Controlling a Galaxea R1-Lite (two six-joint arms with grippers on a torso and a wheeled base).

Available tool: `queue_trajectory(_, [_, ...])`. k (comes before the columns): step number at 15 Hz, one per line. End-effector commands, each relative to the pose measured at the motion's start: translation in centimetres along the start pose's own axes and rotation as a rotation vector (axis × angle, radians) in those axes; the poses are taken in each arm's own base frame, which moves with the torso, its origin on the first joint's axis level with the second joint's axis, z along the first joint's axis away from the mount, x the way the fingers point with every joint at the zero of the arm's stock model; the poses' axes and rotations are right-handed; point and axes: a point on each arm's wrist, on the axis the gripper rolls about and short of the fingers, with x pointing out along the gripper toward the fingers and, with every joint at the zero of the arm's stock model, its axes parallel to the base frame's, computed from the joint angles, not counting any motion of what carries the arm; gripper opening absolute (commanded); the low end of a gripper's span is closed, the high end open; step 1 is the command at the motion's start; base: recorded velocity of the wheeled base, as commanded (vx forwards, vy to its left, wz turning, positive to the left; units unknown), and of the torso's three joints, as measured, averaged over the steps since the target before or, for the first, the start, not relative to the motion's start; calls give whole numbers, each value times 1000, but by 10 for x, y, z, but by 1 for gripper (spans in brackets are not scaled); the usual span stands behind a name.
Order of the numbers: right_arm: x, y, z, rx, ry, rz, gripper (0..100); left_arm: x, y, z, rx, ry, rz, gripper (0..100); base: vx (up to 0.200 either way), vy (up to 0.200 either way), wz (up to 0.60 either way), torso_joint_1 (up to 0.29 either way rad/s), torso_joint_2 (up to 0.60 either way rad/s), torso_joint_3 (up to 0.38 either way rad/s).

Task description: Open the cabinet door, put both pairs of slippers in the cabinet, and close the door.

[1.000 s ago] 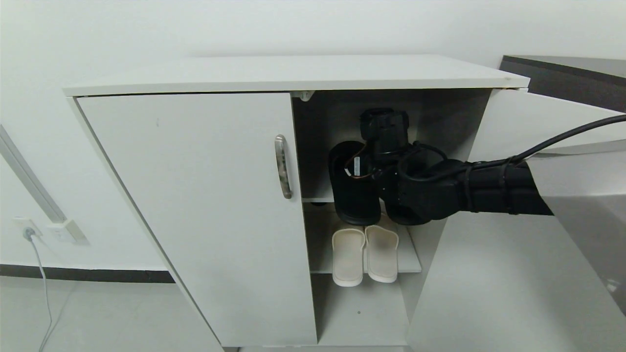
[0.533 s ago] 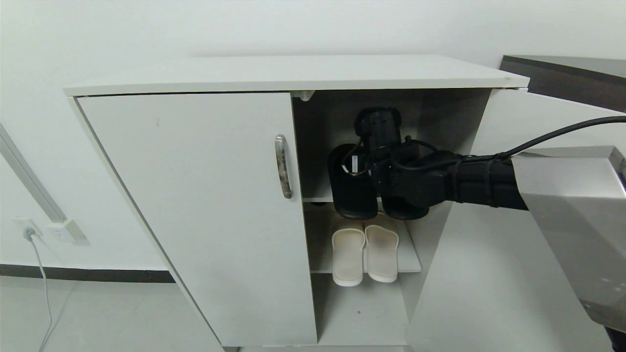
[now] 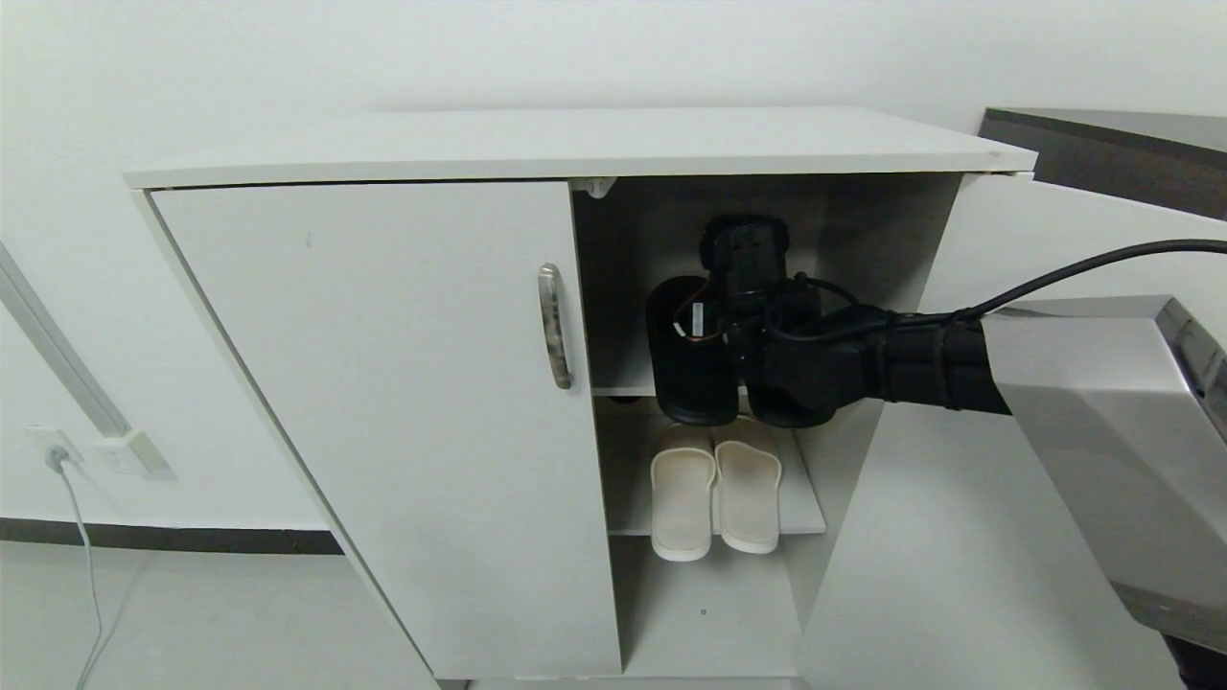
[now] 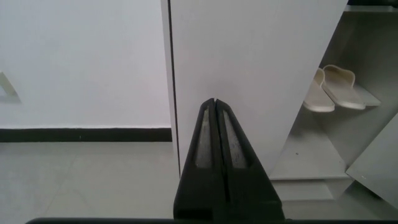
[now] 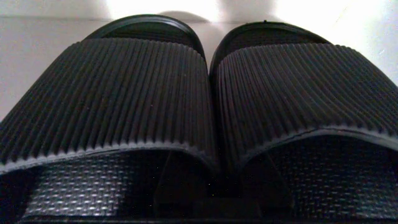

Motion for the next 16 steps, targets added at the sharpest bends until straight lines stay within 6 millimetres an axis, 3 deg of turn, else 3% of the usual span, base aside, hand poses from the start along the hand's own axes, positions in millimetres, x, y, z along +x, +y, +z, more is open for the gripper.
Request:
queue_trajectory(1, [2, 1, -4, -6, 6, 0, 0, 0, 0, 0, 0, 0, 0, 0, 0, 0, 0, 0, 0, 0])
queue_trajectory(2, [2, 1, -4, -6, 6, 0, 0, 0, 0, 0, 0, 2, 0, 0, 0, 0, 0, 0, 0, 0])
queue_trajectory(3, [2, 1, -4, -7, 6, 0, 100, 0, 0, 0, 0, 2, 0, 0, 0, 0, 0, 0, 0, 0])
queue_trajectory(10, [-14, -3, 11, -1, -5, -4, 100, 0, 0, 0, -5, 0, 22, 0, 0, 0, 0, 0, 0, 0])
queue_trajectory(12, [-26, -8, 13, -2, 2, -9, 100, 0, 0, 0, -5, 0, 22, 0, 0, 0, 0, 0, 0, 0])
queue_trajectory(14, [-55, -10, 21, -3, 3, 21, 100, 0, 0, 0, -3, 1, 22, 0, 0, 0, 0, 0, 0, 0])
queue_trajectory(16, [-69, -11, 22, -4, -7, 40, 100, 0, 0, 0, -3, 1, 22, 0, 0, 0, 0, 0, 0, 0])
